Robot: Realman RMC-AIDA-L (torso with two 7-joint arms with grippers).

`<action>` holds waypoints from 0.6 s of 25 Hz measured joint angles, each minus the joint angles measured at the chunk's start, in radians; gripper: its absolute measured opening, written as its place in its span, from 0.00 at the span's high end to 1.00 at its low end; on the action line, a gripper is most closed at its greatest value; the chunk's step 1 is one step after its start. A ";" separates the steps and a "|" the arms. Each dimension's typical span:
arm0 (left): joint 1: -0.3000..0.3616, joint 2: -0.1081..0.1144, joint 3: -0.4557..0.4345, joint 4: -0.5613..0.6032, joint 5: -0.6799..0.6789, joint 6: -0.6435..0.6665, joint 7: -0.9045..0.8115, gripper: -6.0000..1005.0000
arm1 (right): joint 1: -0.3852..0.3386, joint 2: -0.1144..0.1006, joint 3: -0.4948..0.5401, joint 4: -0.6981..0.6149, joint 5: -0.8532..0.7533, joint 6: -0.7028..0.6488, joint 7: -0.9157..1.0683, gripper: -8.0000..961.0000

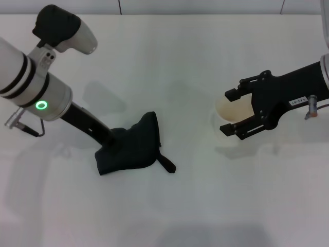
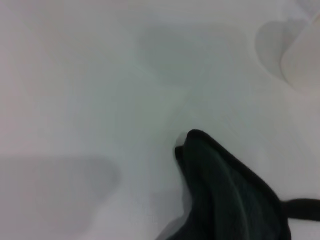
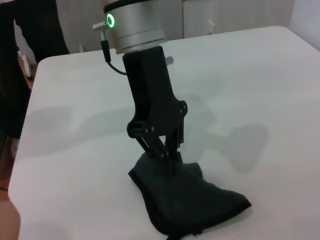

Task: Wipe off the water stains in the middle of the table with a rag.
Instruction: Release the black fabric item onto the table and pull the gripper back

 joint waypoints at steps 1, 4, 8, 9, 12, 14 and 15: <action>0.004 0.000 -0.001 0.000 0.001 0.000 0.002 0.90 | -0.002 0.000 0.001 0.000 0.000 0.000 0.001 0.14; 0.022 0.005 -0.027 0.007 0.015 0.002 0.000 0.87 | -0.006 0.000 0.004 0.000 0.001 0.000 0.003 0.14; 0.063 0.009 -0.085 0.064 0.025 0.025 -0.002 0.73 | -0.015 0.000 0.009 -0.001 0.002 0.000 0.010 0.14; 0.087 0.010 -0.104 0.104 0.024 0.036 -0.001 0.69 | -0.018 -0.001 0.010 -0.003 0.002 0.000 0.014 0.14; 0.149 0.010 -0.150 0.200 -0.009 0.053 0.032 0.62 | -0.034 -0.002 0.027 -0.009 0.002 -0.001 0.016 0.14; 0.196 0.009 -0.185 0.259 -0.064 0.064 0.080 0.57 | -0.047 -0.002 0.052 -0.010 0.003 -0.004 0.014 0.14; 0.226 0.008 -0.209 0.286 -0.115 0.070 0.122 0.55 | -0.054 -0.002 0.065 -0.010 0.005 -0.005 0.009 0.14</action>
